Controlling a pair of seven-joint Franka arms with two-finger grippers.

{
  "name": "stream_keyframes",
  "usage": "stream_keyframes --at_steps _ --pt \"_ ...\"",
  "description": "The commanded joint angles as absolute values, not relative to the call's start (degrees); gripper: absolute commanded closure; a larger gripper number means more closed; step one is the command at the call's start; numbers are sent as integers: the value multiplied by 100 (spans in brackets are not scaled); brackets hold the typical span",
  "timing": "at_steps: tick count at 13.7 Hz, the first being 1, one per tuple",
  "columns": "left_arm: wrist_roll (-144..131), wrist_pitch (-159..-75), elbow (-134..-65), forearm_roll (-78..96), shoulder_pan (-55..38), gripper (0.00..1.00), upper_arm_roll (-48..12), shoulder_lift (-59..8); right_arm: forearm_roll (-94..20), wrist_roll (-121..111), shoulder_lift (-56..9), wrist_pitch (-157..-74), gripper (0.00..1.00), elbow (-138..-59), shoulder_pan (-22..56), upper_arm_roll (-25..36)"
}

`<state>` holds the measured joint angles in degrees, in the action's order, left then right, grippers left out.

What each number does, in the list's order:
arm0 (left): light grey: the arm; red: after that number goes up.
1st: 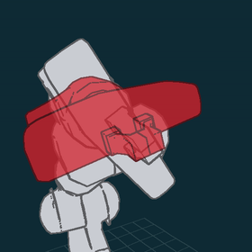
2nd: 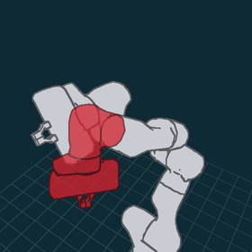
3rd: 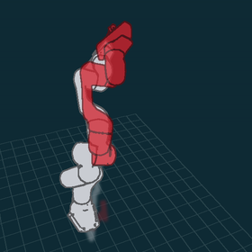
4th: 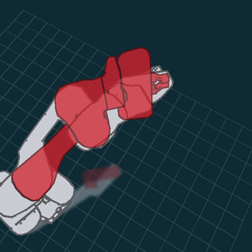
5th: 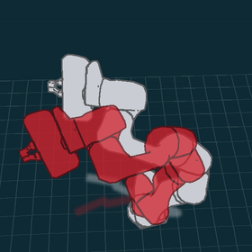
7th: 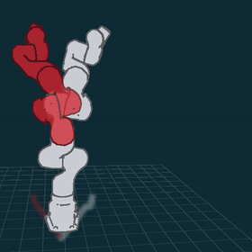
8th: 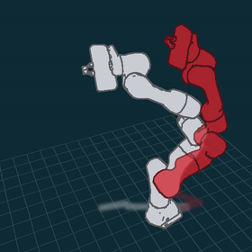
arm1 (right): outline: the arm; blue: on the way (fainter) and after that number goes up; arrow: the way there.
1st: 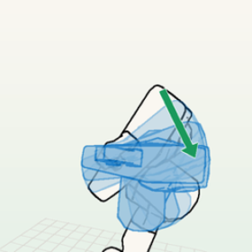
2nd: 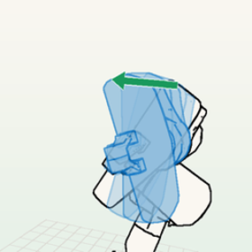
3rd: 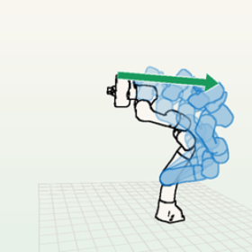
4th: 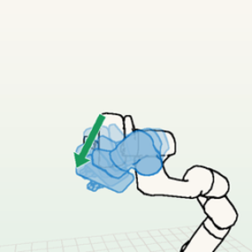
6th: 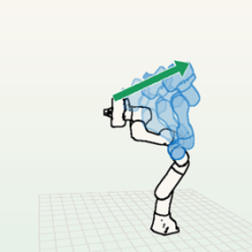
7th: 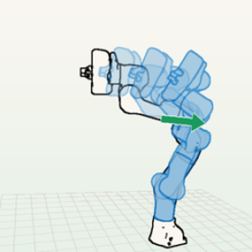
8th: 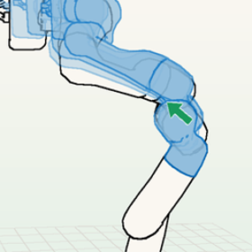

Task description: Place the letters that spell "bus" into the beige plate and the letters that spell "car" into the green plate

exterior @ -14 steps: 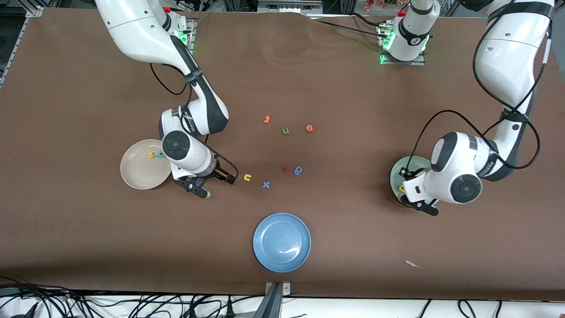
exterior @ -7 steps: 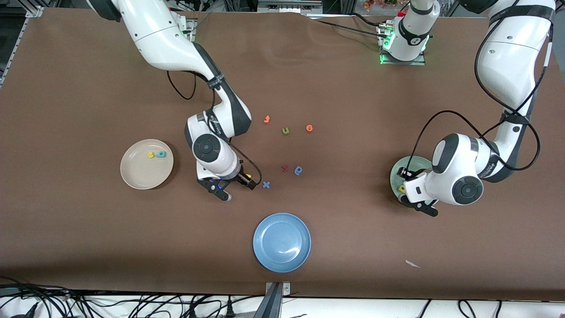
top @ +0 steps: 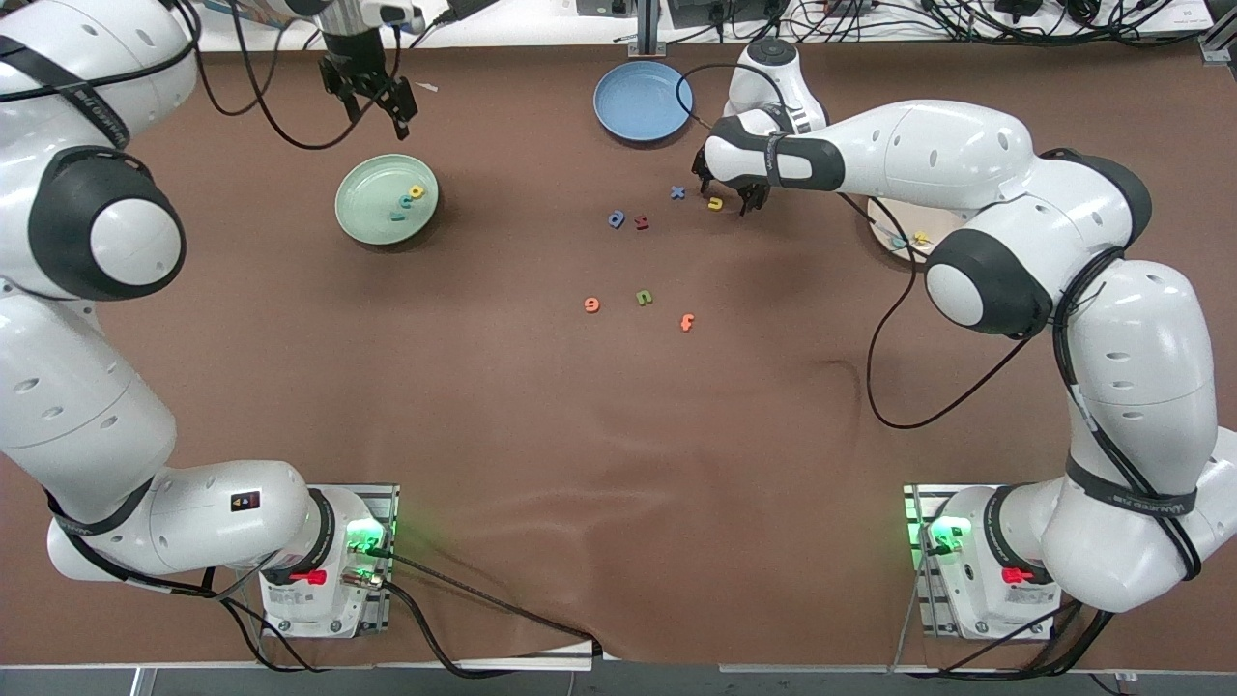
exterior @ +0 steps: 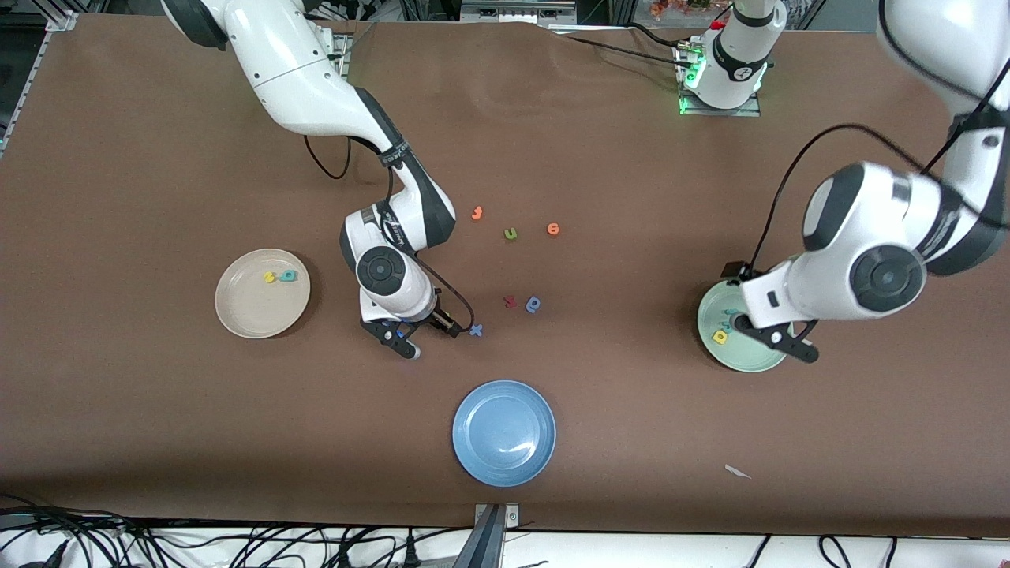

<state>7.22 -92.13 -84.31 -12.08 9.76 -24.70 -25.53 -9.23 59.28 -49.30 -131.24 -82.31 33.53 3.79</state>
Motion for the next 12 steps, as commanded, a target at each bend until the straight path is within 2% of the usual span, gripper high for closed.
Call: stream_keyframes --at_steps 1,4,6,7,8,10,12 --pt "571 -9000 -8604 -906 1028 0 -2443 -1603 -1011 5968 -5098 -13052 14 -7963 3410 404" --pt "563 -9035 -8560 -424 1073 0 -2172 -847 -1020 5977 -5124 -13052 25 -7954 3428 387" --pt "598 -9000 -8587 -177 199 0 -1017 -477 -1054 5985 -5124 -13052 31 -7919 3419 290" --pt "606 -9000 -8604 -158 -94 0 -680 -405 -1055 5977 -5124 -13052 35 -7919 3419 281" --pt "563 -9078 -8631 -158 -175 0 -633 -396 -1055 5968 -5124 -13052 36 -7919 3419 281" --pt "571 -9325 -8980 -167 -525 0 -344 -335 -1055 5933 -5124 -13052 44 -7928 3410 281" --pt "528 -9464 -9664 103 -677 0 -167 94 -1055 5889 -5124 -13052 50 -7919 3367 281"
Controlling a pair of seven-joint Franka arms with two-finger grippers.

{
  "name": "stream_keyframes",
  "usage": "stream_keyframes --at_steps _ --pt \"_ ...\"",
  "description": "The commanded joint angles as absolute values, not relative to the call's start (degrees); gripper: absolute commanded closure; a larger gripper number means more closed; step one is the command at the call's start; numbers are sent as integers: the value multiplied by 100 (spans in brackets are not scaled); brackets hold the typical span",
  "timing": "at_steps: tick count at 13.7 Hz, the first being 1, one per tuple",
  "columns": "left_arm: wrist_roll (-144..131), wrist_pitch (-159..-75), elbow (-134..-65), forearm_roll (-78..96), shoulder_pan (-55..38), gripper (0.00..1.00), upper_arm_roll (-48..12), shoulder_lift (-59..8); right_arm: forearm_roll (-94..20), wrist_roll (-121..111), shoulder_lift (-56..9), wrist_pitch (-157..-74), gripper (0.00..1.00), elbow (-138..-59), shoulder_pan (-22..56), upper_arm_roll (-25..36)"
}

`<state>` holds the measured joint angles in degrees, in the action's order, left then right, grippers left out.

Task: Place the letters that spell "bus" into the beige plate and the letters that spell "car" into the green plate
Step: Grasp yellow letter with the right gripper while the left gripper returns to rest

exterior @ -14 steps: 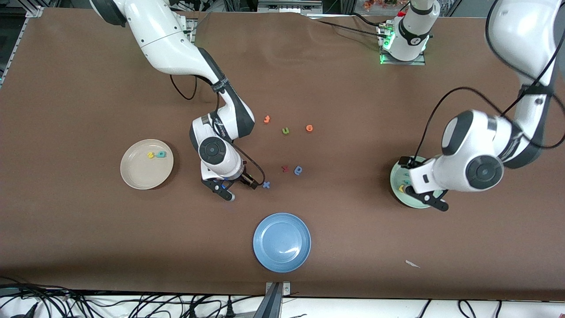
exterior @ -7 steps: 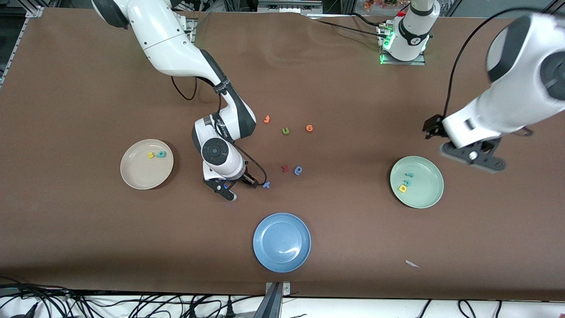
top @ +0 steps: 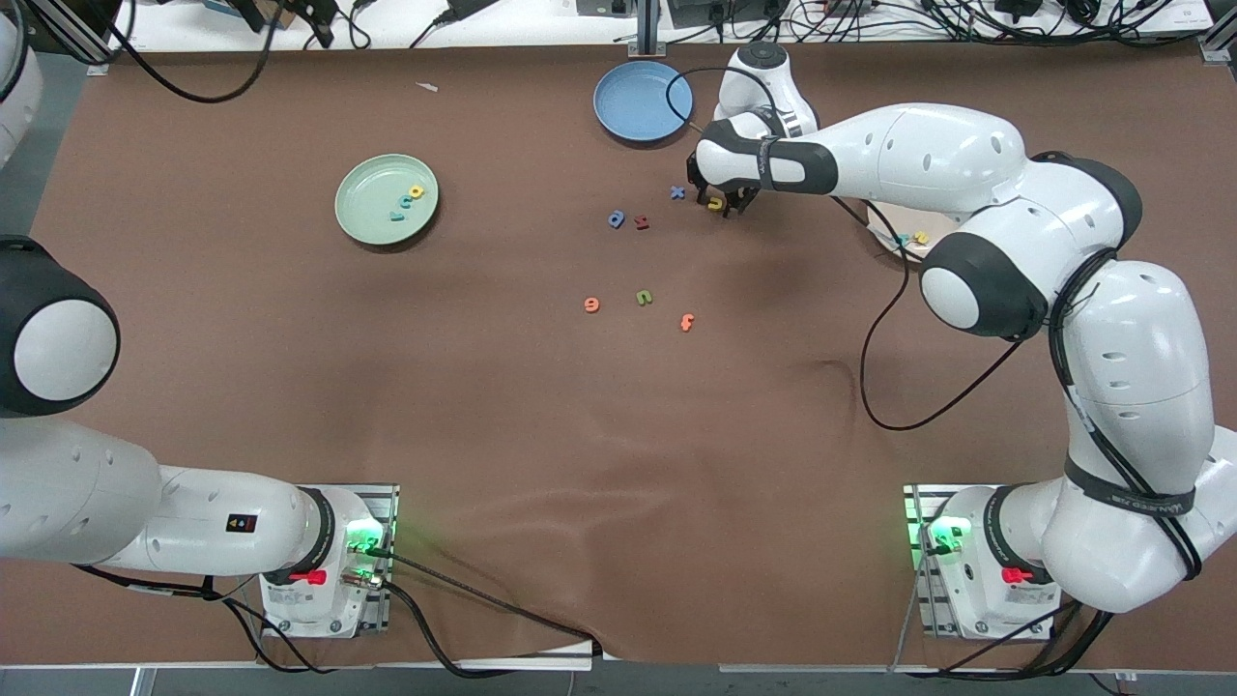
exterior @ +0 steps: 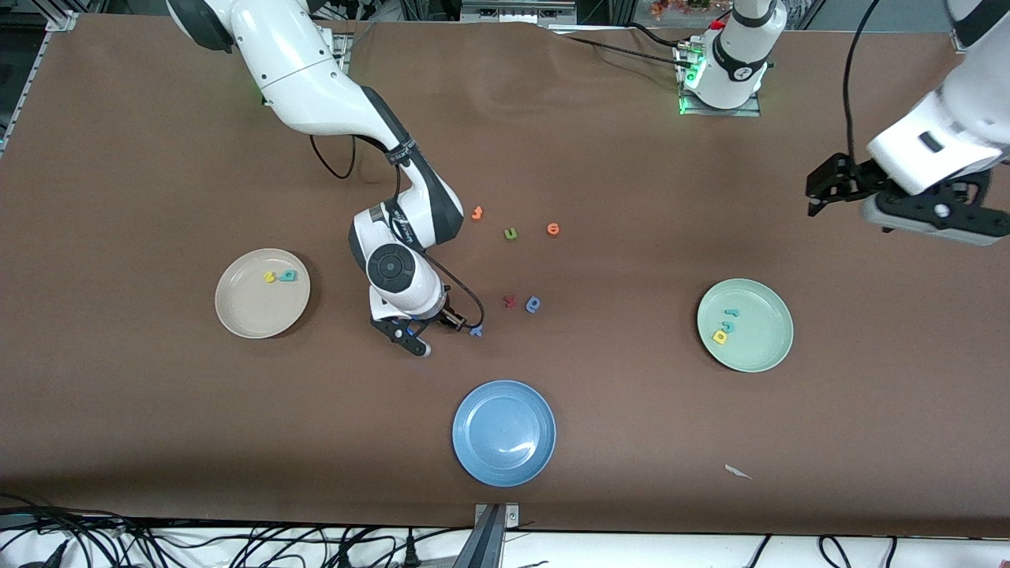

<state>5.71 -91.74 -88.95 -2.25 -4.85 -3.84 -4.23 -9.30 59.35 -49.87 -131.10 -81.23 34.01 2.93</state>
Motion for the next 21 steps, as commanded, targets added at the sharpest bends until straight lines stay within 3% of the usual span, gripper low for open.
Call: stream_keyframes --at_steps 1,4,5,13,17,21 --pt "527 -9640 -9798 384 -677 0 -106 105 -1055 5845 -5124 -13052 54 -7919 3366 281" --pt "343 -9677 -9773 255 -668 0 -35 141 -1055 5836 -5124 -13052 62 -7919 3366 281" --pt "351 -9694 -9765 237 -633 0 -26 123 -1055 5836 -5124 -13052 68 -7919 3366 281" --pt "360 -9615 -9633 -62 -510 0 -70 26 -1028 5819 -5089 -12947 83 -7919 3340 290" --pt "343 -9537 -9624 -62 -519 0 -79 18 -1020 5556 -5054 -12009 83 -7446 3252 316" --pt "378 -9527 -9606 -62 -518 0 -62 9 -949 4617 -4765 -11375 83 -7479 3059 438"
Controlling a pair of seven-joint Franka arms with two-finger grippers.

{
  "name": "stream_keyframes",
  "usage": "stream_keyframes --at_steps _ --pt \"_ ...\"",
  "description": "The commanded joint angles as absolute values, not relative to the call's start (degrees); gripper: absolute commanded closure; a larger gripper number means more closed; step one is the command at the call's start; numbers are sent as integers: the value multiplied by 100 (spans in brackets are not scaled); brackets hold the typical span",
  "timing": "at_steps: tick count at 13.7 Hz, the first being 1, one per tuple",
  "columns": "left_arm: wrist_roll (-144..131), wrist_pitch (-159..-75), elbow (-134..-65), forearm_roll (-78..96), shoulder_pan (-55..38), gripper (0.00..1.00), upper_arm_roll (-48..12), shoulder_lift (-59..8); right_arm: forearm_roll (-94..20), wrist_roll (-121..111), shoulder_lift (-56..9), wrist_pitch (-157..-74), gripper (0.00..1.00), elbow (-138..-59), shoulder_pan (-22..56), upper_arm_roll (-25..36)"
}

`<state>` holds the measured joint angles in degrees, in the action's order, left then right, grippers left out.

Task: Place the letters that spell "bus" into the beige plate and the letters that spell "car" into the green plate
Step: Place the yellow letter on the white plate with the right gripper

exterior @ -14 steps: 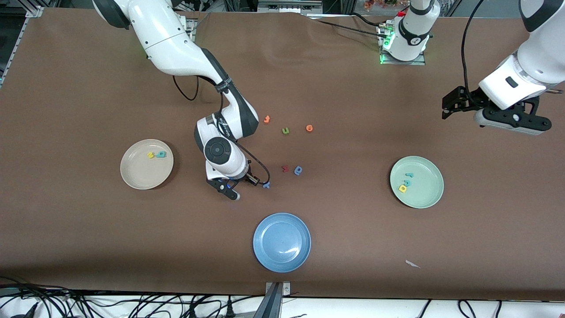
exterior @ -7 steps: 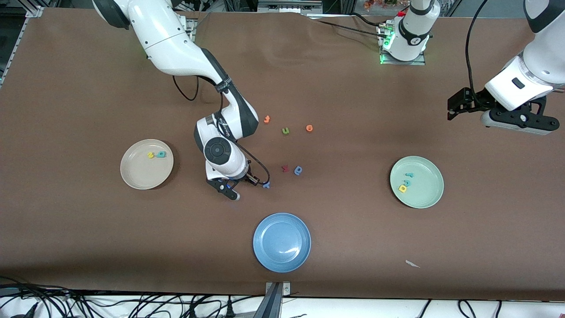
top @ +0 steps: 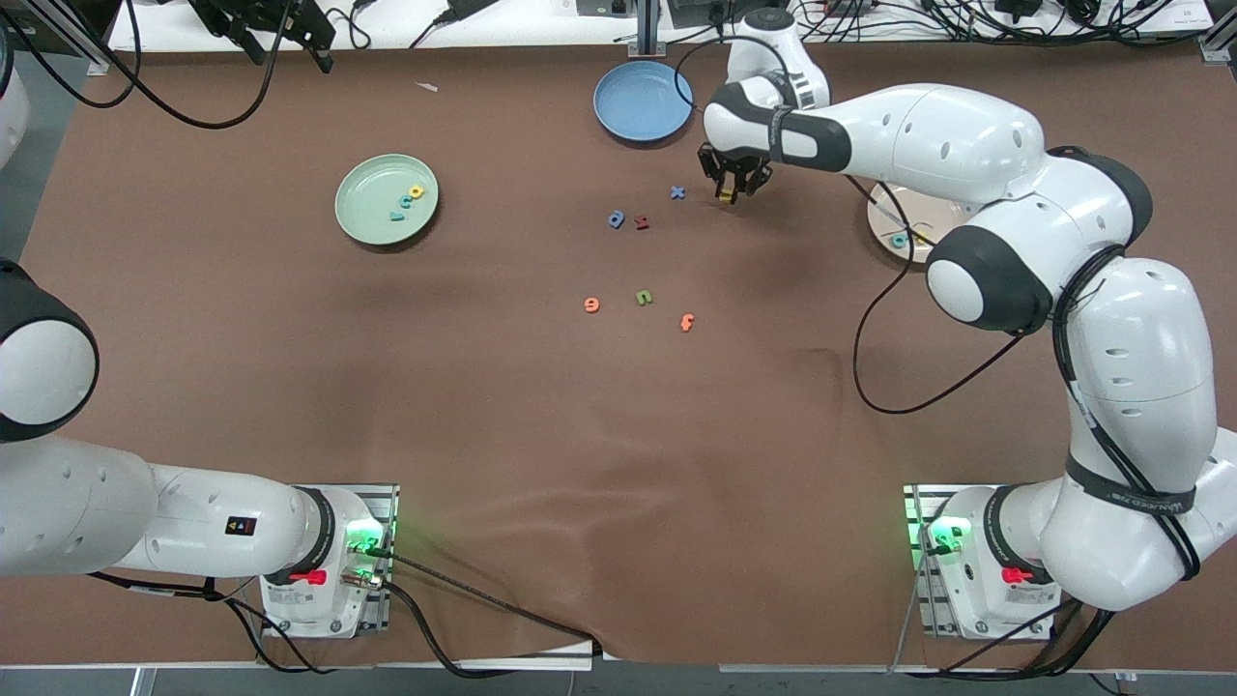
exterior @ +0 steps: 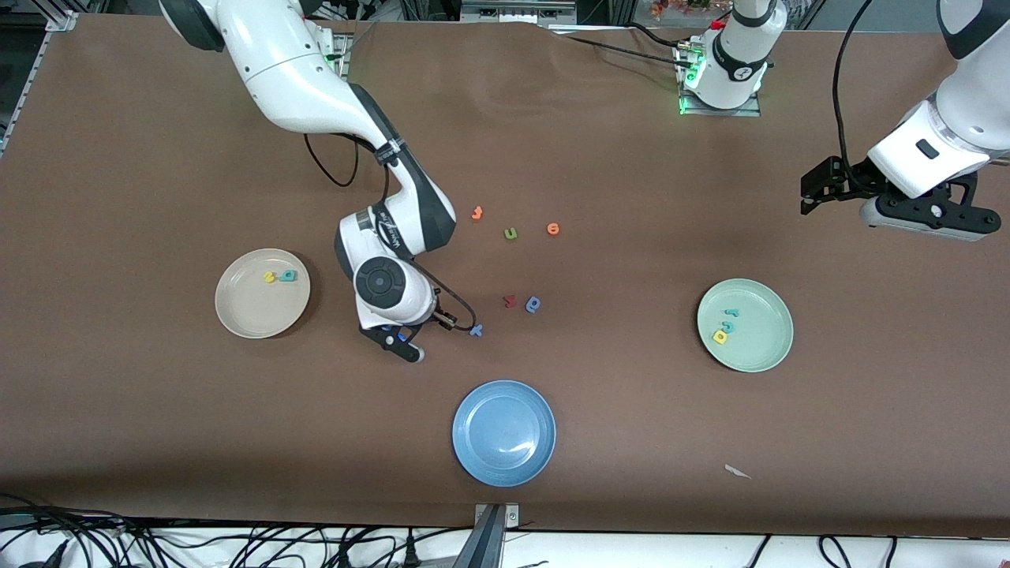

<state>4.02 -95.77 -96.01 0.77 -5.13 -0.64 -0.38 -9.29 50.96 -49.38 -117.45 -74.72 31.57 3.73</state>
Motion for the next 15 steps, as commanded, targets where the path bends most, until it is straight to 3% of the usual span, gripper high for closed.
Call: stream_keyframes --at_steps 1,3,6,8,12,15 --pt "387 -9519 -9606 -62 -519 0 -62 9 -949 4327 -4659 -11025 83 -7506 3059 631" --pt "387 -9519 -9606 -62 -518 0 -62 9 -958 3485 -4292 -10793 83 -7881 3059 1009" --pt "387 -9510 -9598 -62 -519 0 -70 9 -958 2176 -3474 -11055 83 -9101 3059 1527" --pt "378 -9510 -9598 -62 -527 0 -70 9 -958 1218 -2982 -11738 83 -10059 3059 1914" --pt "387 -9510 -9598 -62 -519 0 -79 9 -967 -497 -2611 -12697 83 -11194 3067 2688" --pt "369 -9510 -9598 -62 -536 0 -79 9 -984 -975 -2453 -13446 83 -11942 3067 2856"
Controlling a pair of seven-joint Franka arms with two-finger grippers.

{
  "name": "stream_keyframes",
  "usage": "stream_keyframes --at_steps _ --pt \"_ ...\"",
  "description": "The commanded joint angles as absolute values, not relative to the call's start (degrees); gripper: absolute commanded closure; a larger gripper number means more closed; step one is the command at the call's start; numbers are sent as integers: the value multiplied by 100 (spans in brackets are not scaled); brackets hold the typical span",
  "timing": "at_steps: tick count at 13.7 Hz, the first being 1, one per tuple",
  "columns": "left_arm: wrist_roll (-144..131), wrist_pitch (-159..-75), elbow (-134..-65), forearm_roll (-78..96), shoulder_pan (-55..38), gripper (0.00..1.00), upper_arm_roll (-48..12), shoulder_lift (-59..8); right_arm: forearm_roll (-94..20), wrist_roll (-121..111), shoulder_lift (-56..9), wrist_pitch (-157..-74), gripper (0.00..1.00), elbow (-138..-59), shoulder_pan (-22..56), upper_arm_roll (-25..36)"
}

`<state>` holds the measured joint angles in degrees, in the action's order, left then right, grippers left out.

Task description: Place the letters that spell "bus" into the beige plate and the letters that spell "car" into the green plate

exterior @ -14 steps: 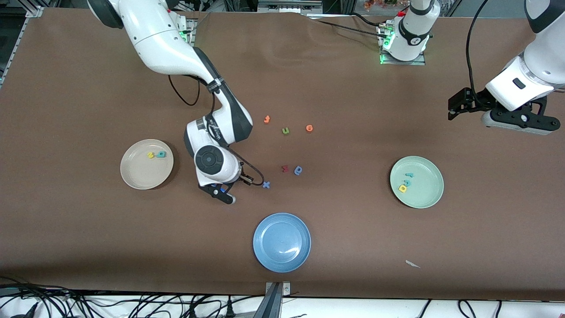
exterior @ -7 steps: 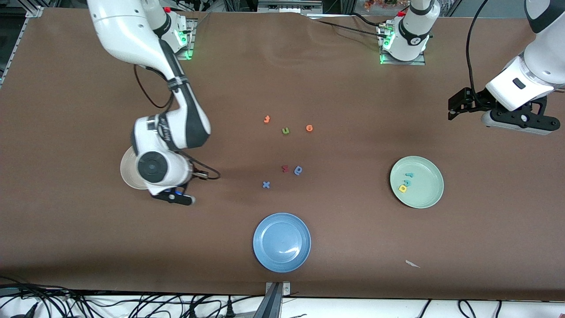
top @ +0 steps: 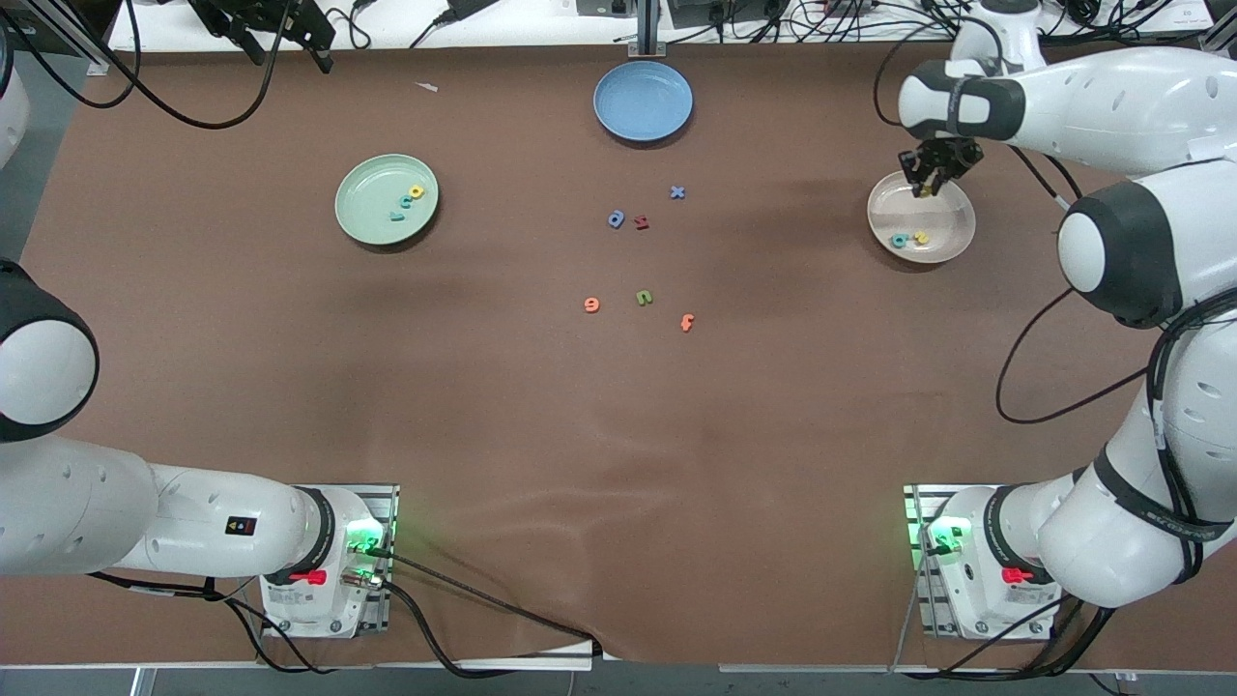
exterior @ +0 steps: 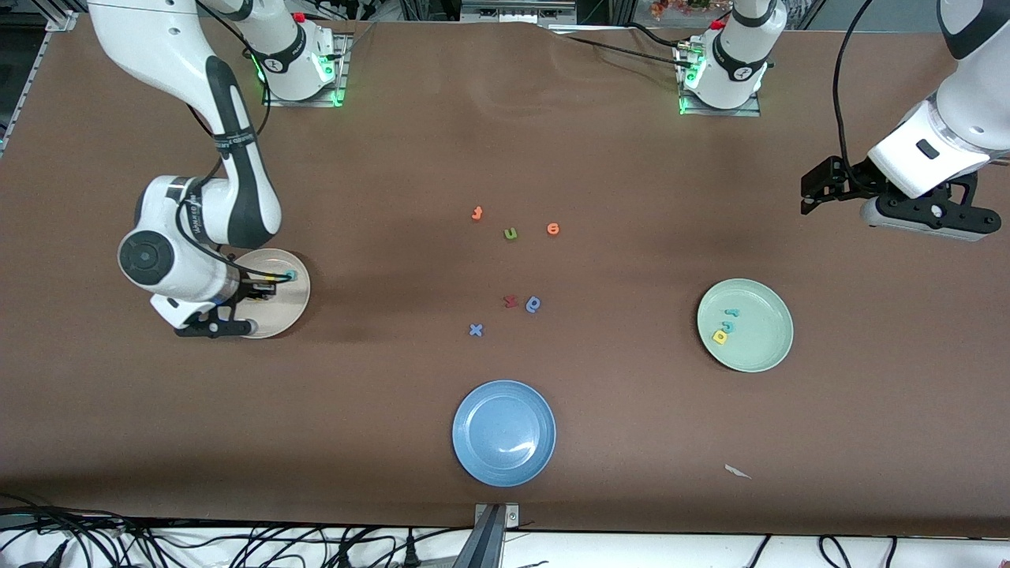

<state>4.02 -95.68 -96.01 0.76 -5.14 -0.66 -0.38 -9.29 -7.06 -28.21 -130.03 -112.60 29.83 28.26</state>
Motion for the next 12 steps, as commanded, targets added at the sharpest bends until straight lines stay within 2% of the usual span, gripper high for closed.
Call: stream_keyframes --at_steps 1,2,3,4,5,6,12 --pt "369 -9510 -9598 -62 -554 0 -88 9 -984 -984 -2409 -13439 82 -12023 3067 2856" --pt "360 -9510 -9598 -62 -562 0 -88 9 -993 -984 -2347 -13412 81 -12093 3067 2856" --pt "369 -9510 -9598 -62 -562 0 -88 9 -1002 -984 -2312 -13412 75 -12155 3067 2856" --pt "378 -9510 -9598 -62 -562 0 -88 9 -1011 -923 -2312 -13377 43 -12147 3059 2865" --pt "369 -9510 -9589 -62 -563 0 -88 9 -1054 -853 -2312 -13360 6 -12138 3059 2865" --pt "369 -9510 -9589 -62 -563 0 -88 17 -1055 -844 -2312 -13351 0 -12129 3050 2874" --pt "351 -9475 -9580 -70 -589 0 -132 9 -1063 -432 -2364 -12640 0 -11410 3085 2830"
